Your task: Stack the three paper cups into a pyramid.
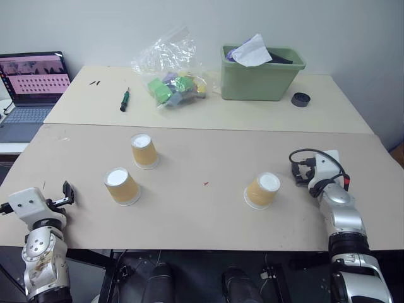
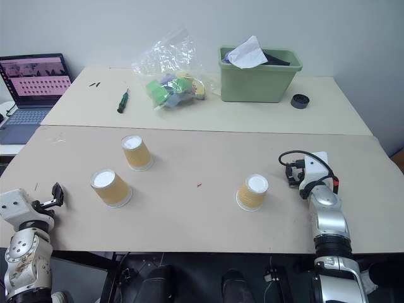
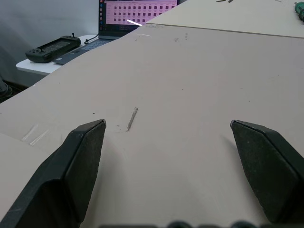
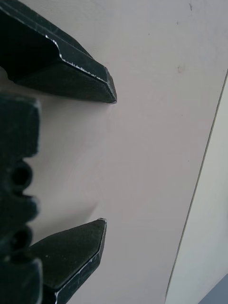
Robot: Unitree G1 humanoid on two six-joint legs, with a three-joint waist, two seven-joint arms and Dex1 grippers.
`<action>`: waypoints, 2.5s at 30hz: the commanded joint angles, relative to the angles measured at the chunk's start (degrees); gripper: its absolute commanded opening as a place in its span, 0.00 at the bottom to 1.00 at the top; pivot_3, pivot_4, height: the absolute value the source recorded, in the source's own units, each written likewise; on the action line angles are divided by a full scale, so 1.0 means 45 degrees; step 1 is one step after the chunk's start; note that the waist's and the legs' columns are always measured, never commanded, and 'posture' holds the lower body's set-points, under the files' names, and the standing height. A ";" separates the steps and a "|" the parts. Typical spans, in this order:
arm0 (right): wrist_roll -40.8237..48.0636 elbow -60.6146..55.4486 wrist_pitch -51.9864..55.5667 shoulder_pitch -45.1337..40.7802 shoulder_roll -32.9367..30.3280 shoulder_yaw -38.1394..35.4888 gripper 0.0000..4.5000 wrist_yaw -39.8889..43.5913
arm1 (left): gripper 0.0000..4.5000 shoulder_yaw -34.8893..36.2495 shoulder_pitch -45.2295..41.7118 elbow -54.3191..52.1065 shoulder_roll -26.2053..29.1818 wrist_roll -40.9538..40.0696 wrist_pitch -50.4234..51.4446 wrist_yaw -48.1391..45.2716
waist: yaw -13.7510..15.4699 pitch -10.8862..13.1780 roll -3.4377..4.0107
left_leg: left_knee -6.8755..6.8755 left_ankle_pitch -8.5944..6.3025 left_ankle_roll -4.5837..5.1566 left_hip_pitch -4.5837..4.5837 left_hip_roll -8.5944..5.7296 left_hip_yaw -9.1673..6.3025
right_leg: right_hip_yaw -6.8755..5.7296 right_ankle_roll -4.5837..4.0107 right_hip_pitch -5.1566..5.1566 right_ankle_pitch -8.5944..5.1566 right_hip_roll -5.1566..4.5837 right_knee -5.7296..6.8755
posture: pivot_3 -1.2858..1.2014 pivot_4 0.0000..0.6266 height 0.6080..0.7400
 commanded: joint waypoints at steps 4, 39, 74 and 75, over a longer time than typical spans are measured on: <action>0.1213 -0.0147 0.0700 -0.1288 -0.0415 -0.3212 1.00 -0.3458 | 1.00 -0.0363 -0.0544 -0.0095 0.0045 -0.0076 0.0174 -0.0327 | 0.0116 0.0005 0.0008 | 0.0009 0.0002 0.0000 -0.0020 -0.0007 0.0001 | 0.0002 0.0000 -0.0011 0.0002 -0.0005 0.0002 | 0.52 0.24 0.64; 0.6267 -1.2380 0.6332 0.0182 -0.3934 0.4300 1.00 0.9358 | 1.00 0.0330 0.5078 -0.2851 0.6221 -0.1878 0.1584 -1.0702 | -0.0101 -0.0044 -0.0077 | -0.0060 -0.0101 -0.0113 -0.0003 0.0064 0.0041 | -0.0043 -0.0225 -0.0135 -0.0124 -0.0014 -0.0030 | 0.52 0.24 0.64; 0.6141 -1.2677 0.6610 0.0747 -0.3810 0.3517 1.00 0.8778 | 0.54 -0.3059 0.0711 -0.5651 0.5361 -0.2461 0.4583 -1.0128 | -0.0011 -0.0043 -0.0080 | -0.0047 -0.0051 -0.0027 -0.0026 0.0089 0.0039 | -0.0028 -0.0112 -0.0098 -0.0080 0.0031 0.0002 | 0.52 0.24 0.64; 0.6121 -1.2657 0.6598 0.0758 -0.3804 0.3542 1.00 0.8767 | 0.54 -0.3107 0.0681 -0.5642 0.5342 -0.2399 0.4522 -1.0130 | -0.0010 -0.0043 -0.0080 | -0.0047 -0.0051 -0.0026 -0.0027 0.0089 0.0039 | -0.0027 -0.0112 -0.0098 -0.0080 0.0031 0.0002 | 0.52 0.24 0.64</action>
